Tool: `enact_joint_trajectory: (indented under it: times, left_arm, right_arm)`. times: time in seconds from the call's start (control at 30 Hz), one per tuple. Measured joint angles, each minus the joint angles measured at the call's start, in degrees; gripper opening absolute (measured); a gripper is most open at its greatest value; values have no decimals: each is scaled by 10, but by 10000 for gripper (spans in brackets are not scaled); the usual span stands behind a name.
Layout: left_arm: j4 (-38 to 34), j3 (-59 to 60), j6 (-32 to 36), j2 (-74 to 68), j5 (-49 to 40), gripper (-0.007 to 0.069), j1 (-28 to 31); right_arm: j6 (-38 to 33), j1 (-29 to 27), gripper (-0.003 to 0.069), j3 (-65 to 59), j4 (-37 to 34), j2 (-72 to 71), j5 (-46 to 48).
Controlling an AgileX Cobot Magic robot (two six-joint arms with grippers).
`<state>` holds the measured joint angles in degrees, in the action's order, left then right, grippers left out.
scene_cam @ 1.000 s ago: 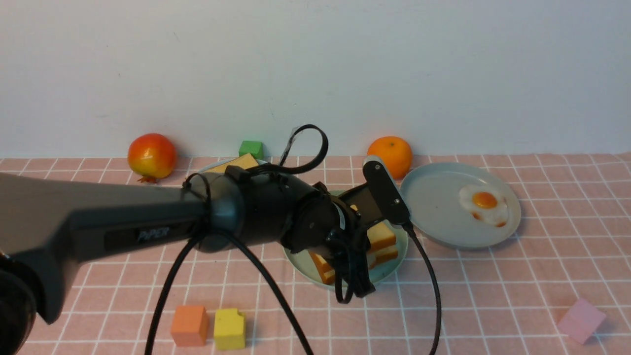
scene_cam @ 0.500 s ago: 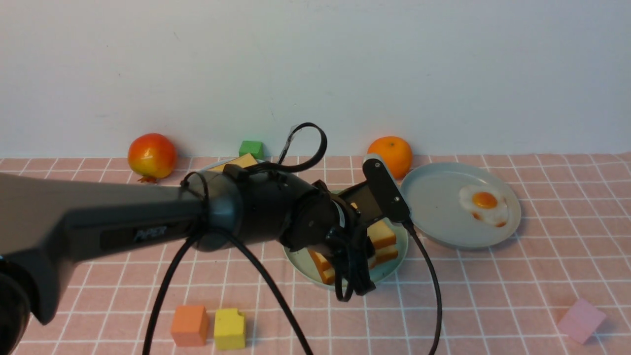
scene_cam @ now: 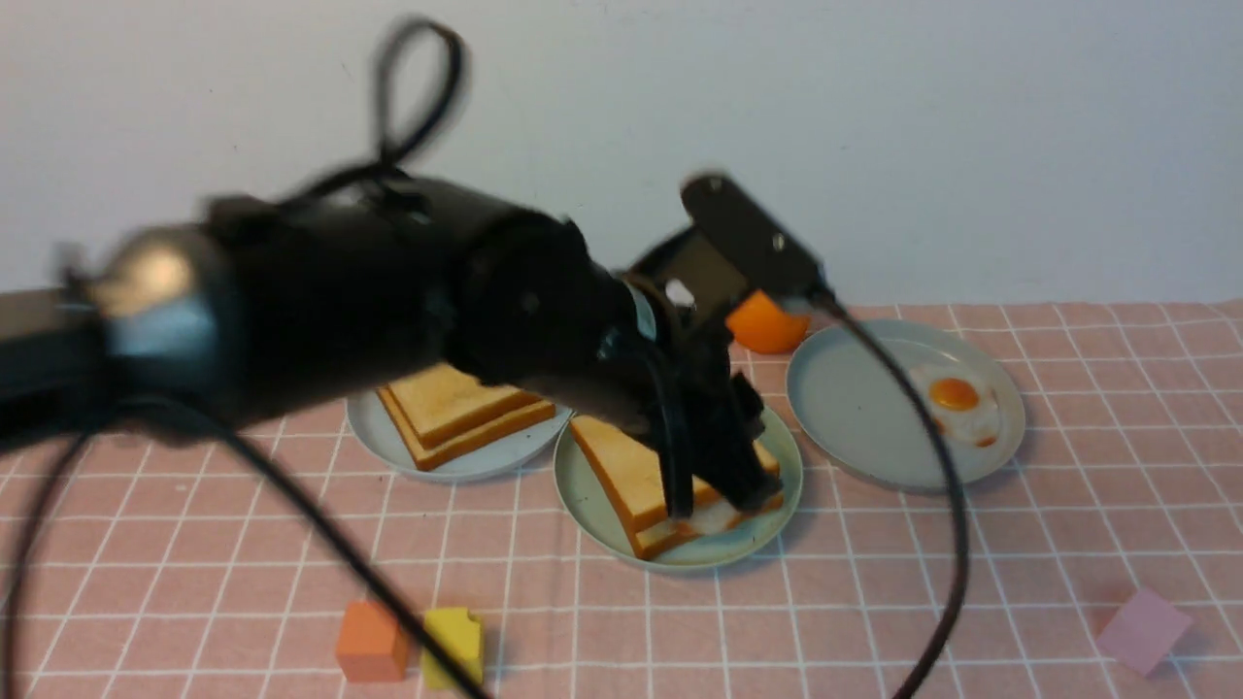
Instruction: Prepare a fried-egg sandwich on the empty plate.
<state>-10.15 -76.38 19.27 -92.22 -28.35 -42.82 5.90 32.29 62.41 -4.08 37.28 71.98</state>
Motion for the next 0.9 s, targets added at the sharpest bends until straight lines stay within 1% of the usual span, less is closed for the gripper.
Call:
enact_joint_trajectory:
  times: [0.07, 0.13, 0.3, 0.43, 0.57, 0.7, 0.9]
  left_arm:
    - [-41, 24, -33, 118, -23, 101, -14]
    - [-66, 68, -34, 202, -7, 16, -23]
    - [-133, 241, -32, 401, 118, 12, -31]
    - [-147, 363, -32, 514, 170, 12, -31]
    - [-151, 452, -32, 606, 232, 12, -31]
    - [-152, 501, -34, 660, 254, 12, -31]
    - [-153, 546, -39, 676, 234, 12, -31]
  right_arm:
    - [0, 0, 85, -2, -1, -13, 0]
    - [2, 0, 85, -7, -1, -33, 0]
    - [56, 0, 85, -35, 9, -101, 0]
    - [80, 0, 85, -67, 37, -141, 0]
    - [96, 0, 85, -85, 41, -157, 0]
    - [100, 0, 87, -87, 41, -158, 0]
    - [102, 0, 94, -96, 44, -158, 0]
